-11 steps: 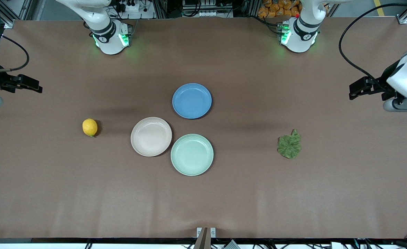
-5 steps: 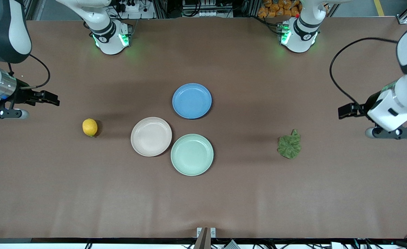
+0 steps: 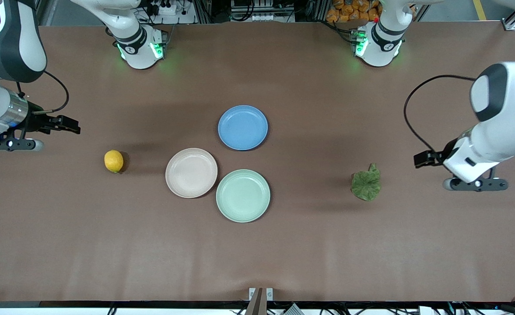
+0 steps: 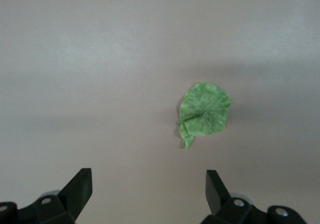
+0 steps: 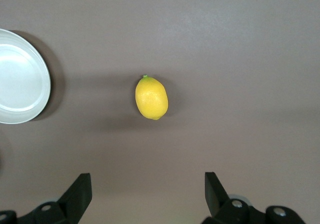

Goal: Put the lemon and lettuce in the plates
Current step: 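Move the right gripper to the lemon while the left gripper reaches the lettuce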

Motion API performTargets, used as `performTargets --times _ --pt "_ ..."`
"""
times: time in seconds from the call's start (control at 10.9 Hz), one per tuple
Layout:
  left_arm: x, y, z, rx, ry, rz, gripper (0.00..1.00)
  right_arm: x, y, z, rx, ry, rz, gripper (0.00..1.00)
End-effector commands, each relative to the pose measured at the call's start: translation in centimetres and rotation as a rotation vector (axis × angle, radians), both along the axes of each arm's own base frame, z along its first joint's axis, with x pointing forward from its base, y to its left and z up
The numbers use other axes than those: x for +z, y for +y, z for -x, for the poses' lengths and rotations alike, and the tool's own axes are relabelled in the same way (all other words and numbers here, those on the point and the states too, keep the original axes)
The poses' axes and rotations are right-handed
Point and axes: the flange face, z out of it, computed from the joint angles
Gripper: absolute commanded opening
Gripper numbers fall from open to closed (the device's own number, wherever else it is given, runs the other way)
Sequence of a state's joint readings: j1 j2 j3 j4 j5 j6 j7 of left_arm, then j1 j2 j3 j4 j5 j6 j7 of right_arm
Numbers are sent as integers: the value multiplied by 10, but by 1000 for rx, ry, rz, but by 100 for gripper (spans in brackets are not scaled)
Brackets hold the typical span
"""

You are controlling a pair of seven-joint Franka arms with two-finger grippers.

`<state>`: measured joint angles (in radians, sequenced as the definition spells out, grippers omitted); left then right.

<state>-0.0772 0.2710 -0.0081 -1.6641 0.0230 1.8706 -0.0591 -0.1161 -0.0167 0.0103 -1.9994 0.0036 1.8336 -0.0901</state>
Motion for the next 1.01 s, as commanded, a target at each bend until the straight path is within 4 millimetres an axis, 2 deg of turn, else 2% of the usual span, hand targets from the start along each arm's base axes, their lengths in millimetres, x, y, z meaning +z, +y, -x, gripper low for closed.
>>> performTargets --times 0.0,0.18,0.28,0.37,0.55,0.64,0.83,0.92 --pt "-55 -1 -1 10 -6 -6 100 -20 5 -6 8 15 -15 100" --pt "-97 -5 -10 33 5 36 100 -41 18 -17 37 12 -15 100" --pt "-116 -6 -9 37 0 40 100 -57 28 -24 53 14 -15 100" --pt "-133 -7 -6 48 -16 42 100 -73 29 -29 56 23 -17 100" --pt "-155 -21 -2 60 -34 43 100 -93 28 -34 73 53 -23 100" --pt "-166 -37 0 59 -23 42 100 -107 27 -38 89 67 -32 100" --pt "-187 -45 2 54 -6 38 100 -116 32 -43 105 25 -28 100" --pt "-203 -56 3 38 -4 38 100 -125 35 -41 110 11 -26 100"
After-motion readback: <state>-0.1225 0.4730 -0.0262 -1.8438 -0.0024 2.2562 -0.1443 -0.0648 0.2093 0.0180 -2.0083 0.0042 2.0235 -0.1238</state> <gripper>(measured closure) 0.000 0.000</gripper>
